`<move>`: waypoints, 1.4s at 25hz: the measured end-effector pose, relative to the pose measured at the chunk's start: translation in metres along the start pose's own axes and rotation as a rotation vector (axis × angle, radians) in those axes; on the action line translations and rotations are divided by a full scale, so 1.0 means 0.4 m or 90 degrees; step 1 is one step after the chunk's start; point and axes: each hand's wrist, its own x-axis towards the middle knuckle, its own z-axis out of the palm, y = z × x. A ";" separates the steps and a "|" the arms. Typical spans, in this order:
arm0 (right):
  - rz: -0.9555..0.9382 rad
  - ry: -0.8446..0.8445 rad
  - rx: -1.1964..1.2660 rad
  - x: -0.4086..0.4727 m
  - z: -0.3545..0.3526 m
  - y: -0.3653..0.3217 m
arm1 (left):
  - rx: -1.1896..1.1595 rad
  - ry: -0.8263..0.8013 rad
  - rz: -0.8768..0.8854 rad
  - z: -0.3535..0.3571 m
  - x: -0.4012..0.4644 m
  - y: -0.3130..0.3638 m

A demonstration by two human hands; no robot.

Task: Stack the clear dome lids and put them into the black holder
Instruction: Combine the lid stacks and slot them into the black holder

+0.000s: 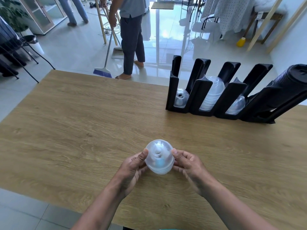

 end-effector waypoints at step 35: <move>-0.264 0.035 -0.083 0.141 -0.109 -0.779 | 0.180 -0.020 0.193 0.318 0.322 0.690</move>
